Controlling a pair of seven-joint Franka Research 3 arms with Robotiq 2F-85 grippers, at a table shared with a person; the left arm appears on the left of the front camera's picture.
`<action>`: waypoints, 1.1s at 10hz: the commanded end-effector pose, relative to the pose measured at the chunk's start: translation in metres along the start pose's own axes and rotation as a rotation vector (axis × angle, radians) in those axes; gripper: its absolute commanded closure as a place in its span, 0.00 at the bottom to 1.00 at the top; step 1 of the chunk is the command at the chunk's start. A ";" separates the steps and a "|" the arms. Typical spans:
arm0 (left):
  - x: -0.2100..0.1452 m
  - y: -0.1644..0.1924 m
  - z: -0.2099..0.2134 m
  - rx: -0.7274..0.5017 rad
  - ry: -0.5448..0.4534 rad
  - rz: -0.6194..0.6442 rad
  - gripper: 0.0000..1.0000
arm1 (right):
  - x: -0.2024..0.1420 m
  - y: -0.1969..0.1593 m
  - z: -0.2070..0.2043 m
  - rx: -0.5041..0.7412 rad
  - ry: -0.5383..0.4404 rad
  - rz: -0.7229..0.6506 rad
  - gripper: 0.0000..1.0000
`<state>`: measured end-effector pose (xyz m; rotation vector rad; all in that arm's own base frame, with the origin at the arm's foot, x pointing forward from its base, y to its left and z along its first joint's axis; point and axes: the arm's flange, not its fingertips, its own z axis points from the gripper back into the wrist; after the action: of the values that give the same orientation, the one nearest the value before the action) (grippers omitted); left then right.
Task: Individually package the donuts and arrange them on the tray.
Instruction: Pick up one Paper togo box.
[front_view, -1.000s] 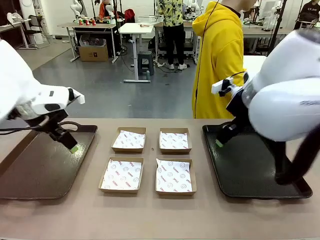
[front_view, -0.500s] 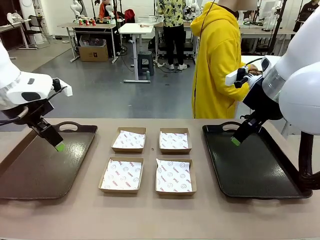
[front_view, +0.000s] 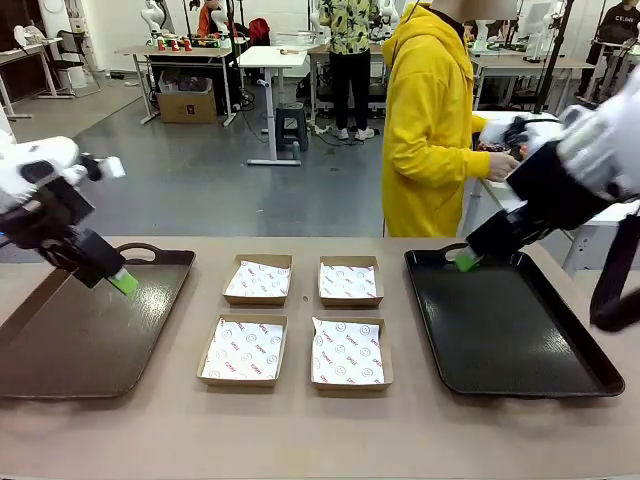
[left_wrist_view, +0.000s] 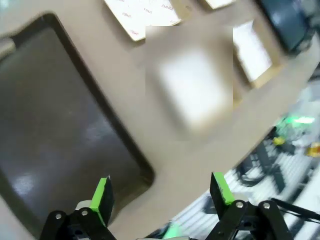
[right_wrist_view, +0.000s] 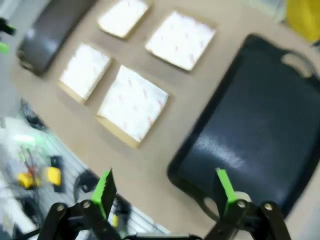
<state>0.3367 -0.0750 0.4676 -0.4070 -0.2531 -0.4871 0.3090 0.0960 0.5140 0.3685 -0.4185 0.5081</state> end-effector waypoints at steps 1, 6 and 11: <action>-0.024 0.030 0.020 -0.274 -0.135 0.217 0.00 | -0.043 -0.036 0.012 0.465 -0.357 -0.514 0.00; -0.094 0.116 0.025 -0.721 -0.280 0.433 0.00 | -0.143 -0.120 -0.006 0.901 -0.400 -0.850 0.00; -0.145 0.169 0.012 -0.826 -0.334 0.583 0.00 | -0.179 -0.169 -0.012 0.845 -0.305 -0.794 0.00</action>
<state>0.2960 0.1279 0.3804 -1.3007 -0.2097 0.0779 0.2916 -0.1412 0.3881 1.4402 -0.2776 -0.2559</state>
